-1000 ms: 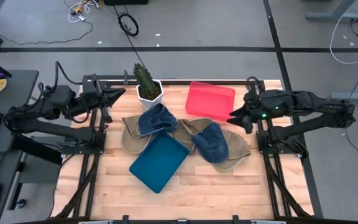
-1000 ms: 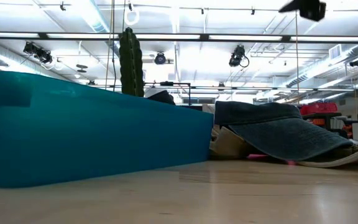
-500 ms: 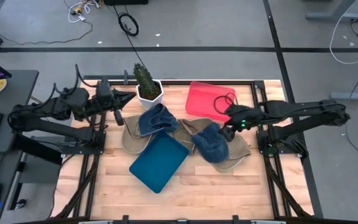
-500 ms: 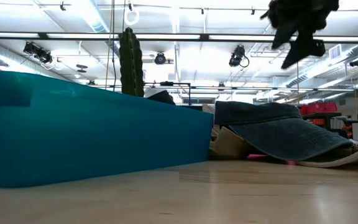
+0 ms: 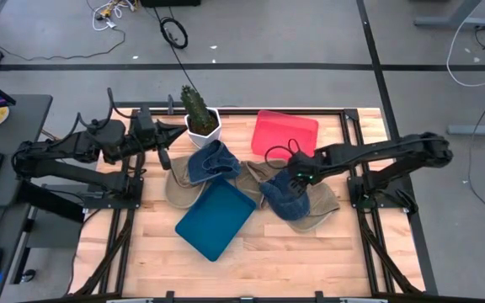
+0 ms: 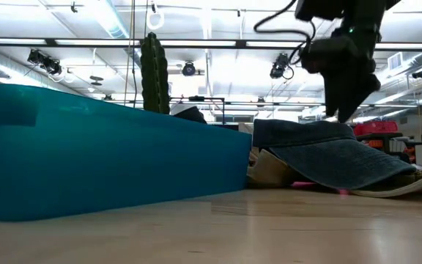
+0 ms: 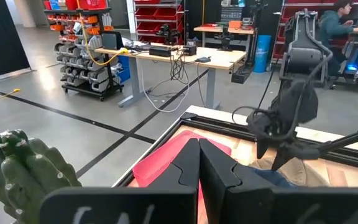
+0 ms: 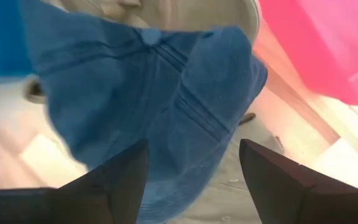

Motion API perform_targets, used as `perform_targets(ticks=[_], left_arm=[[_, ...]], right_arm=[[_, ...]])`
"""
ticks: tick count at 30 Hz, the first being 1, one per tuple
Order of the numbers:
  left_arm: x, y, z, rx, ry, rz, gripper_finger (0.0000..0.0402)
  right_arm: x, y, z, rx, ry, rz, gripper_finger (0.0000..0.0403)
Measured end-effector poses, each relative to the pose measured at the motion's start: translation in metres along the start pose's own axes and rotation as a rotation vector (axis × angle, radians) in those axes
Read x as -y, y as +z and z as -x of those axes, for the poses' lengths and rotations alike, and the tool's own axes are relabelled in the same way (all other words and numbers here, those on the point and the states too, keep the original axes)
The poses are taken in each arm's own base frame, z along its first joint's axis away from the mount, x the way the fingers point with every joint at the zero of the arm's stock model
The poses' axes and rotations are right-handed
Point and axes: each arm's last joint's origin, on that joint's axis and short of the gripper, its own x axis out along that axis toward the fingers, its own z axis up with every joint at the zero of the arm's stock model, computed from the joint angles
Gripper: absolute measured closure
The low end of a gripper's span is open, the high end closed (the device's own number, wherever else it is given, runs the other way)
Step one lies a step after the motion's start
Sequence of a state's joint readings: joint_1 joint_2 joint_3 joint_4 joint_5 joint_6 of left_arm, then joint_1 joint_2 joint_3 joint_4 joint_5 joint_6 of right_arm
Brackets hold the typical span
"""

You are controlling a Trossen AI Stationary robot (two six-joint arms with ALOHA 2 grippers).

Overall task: Pick & Place hat
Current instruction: Put the right blue cap into the pink bin

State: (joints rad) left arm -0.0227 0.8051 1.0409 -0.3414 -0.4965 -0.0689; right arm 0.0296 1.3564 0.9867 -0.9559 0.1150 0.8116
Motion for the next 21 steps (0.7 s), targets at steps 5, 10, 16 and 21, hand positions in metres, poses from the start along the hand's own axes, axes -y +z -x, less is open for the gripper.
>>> perform_targets(ticks=[5, 10, 16, 21], left_arm=[[0.0, 0.0, 0.0, 0.0, 0.0, 0.025, 0.0397], [0.0, 0.0, 0.0, 0.0, 0.0, 0.025, 0.0397], [0.0, 0.0, 0.0, 0.0, 0.0, 0.026, 0.0397], [0.0, 0.0, 0.0, 0.0, 0.0, 0.026, 0.0397]], right_arm=[[-0.004, 0.001, -0.015, -0.042, -0.044, 0.007, 0.0156], [-0.007, 0.003, -0.024, -0.067, -0.065, 0.018, 0.0159], [-0.01, 0.003, -0.032, -0.109, -0.047, 0.043, 0.0243], [-0.009, 0.002, -0.027, -0.114, -0.032, 0.08, 0.0385]])
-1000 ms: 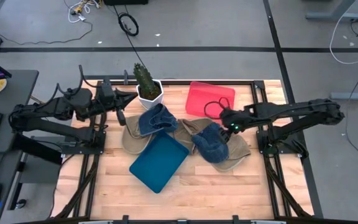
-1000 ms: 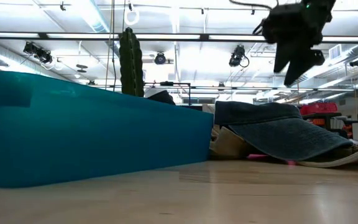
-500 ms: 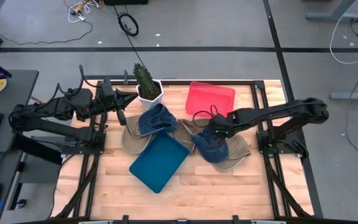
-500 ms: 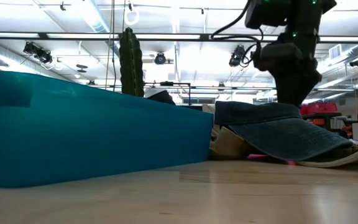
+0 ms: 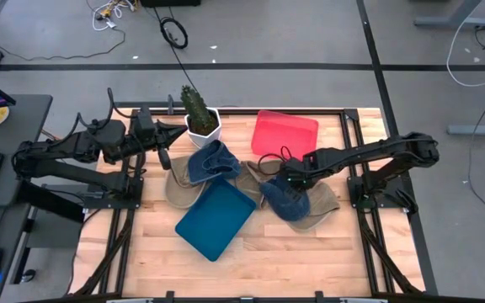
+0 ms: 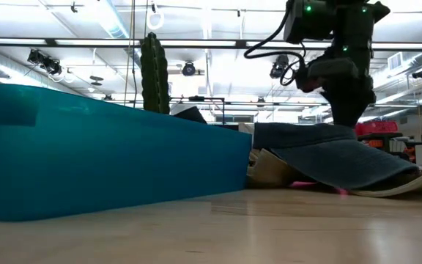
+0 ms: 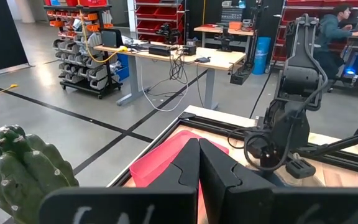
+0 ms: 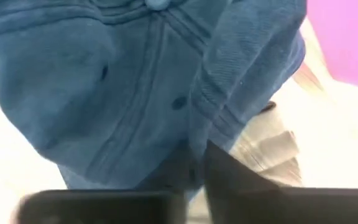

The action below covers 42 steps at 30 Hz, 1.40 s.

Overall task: Pick & Place hat
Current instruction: Put the right blue cap into the pink bin

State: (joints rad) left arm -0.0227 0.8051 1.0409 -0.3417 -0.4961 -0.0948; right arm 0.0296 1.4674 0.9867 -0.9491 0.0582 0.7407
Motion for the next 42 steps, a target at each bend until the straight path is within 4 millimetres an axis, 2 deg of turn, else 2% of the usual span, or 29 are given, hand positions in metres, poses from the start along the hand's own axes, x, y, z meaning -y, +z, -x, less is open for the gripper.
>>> perform_targets(ticks=[4, 10, 18, 24, 28, 34, 42], left_arm=[[0.0, 0.0, 0.0, 0.0, 0.0, -0.001, 0.0397], [0.0, 0.0, 0.0, 0.0, 0.0, -0.001, 0.0396], [0.0, 0.0, 0.0, 0.0, 0.0, -0.003, 0.0396], [0.0, 0.0, 0.0, 0.0, 0.0, -0.003, 0.0396], [0.0, 0.0, 0.0, 0.0, 0.0, -0.002, 0.0396], [0.0, 0.0, 0.0, 0.0, 0.0, -0.002, 0.0396], [0.0, 0.0, 0.0, 0.0, 0.0, -0.002, 0.0396]], right_arm=[[0.005, -0.005, 0.013, 0.019, 0.017, -0.009, 0.0397], [0.017, -0.015, 0.045, 0.108, 0.099, -0.015, 0.04], [0.031, -0.022, 0.106, 0.256, 0.161, 0.049, 0.0402], [0.045, -0.011, 0.162, 0.408, 0.019, 0.138, 0.0402], [0.059, 0.005, 0.188, 0.523, -0.078, 0.198, 0.0402], [0.08, 0.033, 0.189, 0.557, -0.189, 0.301, 0.0403], [0.105, 0.079, 0.178, 0.617, -0.176, 0.359, 0.0403]])
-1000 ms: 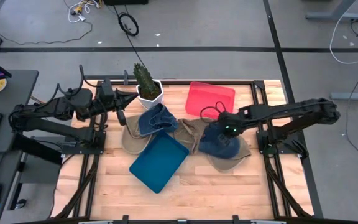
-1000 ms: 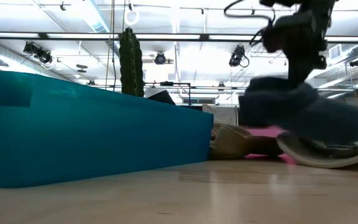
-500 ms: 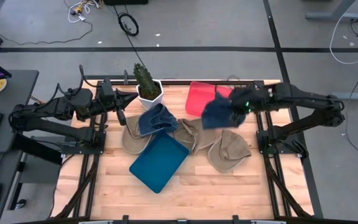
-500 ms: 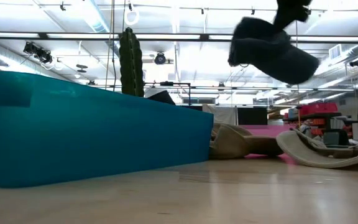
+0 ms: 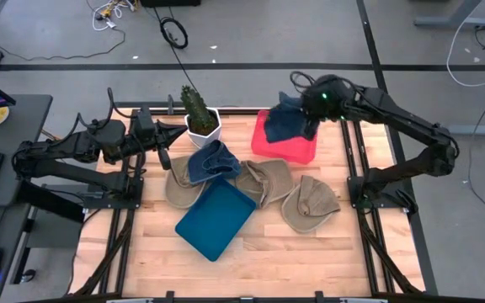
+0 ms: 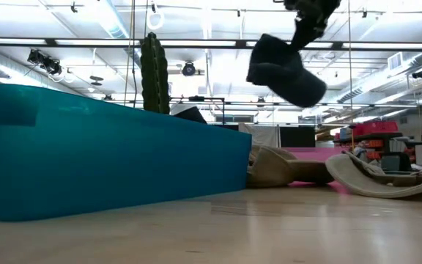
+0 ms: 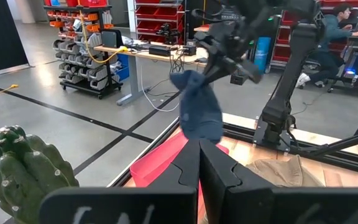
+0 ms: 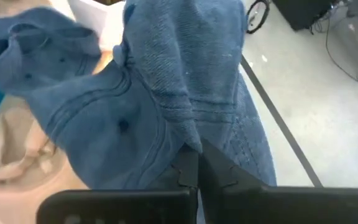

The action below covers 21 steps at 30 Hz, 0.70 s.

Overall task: Pick & Place hat
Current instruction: Put the right blue cap into the pink bin

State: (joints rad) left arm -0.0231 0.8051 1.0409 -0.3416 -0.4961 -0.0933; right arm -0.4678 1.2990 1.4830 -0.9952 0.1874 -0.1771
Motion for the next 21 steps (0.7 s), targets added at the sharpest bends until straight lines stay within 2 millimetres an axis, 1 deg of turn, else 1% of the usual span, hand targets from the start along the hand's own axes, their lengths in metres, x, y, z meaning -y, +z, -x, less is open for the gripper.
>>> perform_targets(ticks=[6, 10, 14, 17, 21], left_arm=[[0.0, 0.0, 0.0, 0.0, 0.0, 0.0, 0.0396], [0.0, 0.0, 0.0, 0.0, 0.0, 0.0, 0.0396], [0.0, 0.0, 0.0, 0.0, 0.0, 0.001, 0.0396], [0.0, 0.0, 0.0, 0.0, 0.0, 0.001, 0.0396], [0.0, 0.0, 0.0, 0.0, -0.001, 0.012, 0.0396]], right_arm=[[0.021, 0.001, -0.042, -0.088, 0.035, -0.011, 0.0403], [0.032, -0.003, -0.074, -0.16, 0.089, -0.02, 0.0403], [0.041, -0.008, -0.102, -0.224, 0.135, -0.053, 0.0403], [0.045, -0.013, -0.119, -0.262, 0.174, -0.1, 0.0403], [0.046, -0.017, -0.137, -0.297, 0.222, -0.153, 0.0403]])
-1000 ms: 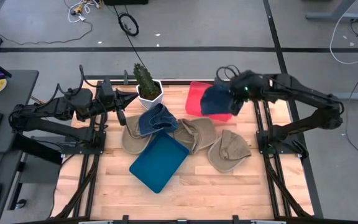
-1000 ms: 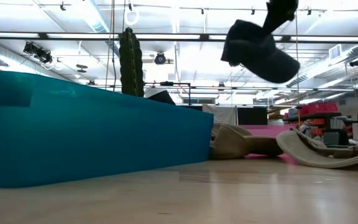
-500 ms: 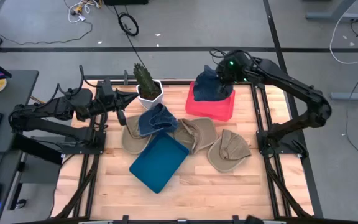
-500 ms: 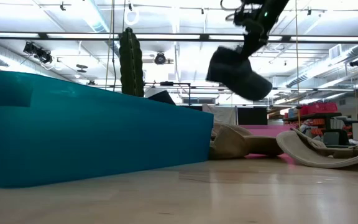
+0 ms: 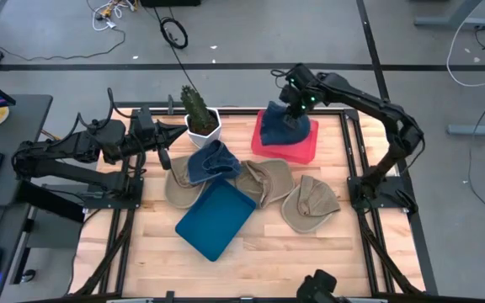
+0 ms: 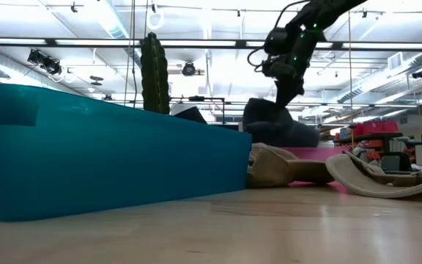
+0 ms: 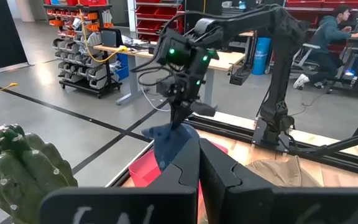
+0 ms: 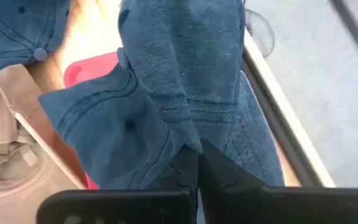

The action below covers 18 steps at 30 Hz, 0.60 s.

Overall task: Pick & Place hat
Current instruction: Put the right blue cap into the pink bin

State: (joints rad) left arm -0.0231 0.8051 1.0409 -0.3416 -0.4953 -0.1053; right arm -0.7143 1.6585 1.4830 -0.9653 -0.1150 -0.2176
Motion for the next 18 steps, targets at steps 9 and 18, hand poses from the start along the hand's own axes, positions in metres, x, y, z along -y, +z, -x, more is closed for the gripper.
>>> perform_targets(ticks=[9, 18], left_arm=[[0.0, 0.0, 0.0, 0.0, 0.0, 0.015, 0.0396], [0.0, 0.0, 0.0, 0.0, 0.0, 0.015, 0.0396]], right_arm=[[0.005, -0.002, -0.019, -0.074, 0.021, -0.046, 0.0403], [0.02, -0.012, -0.021, -0.128, 0.014, -0.098, 0.0403]])
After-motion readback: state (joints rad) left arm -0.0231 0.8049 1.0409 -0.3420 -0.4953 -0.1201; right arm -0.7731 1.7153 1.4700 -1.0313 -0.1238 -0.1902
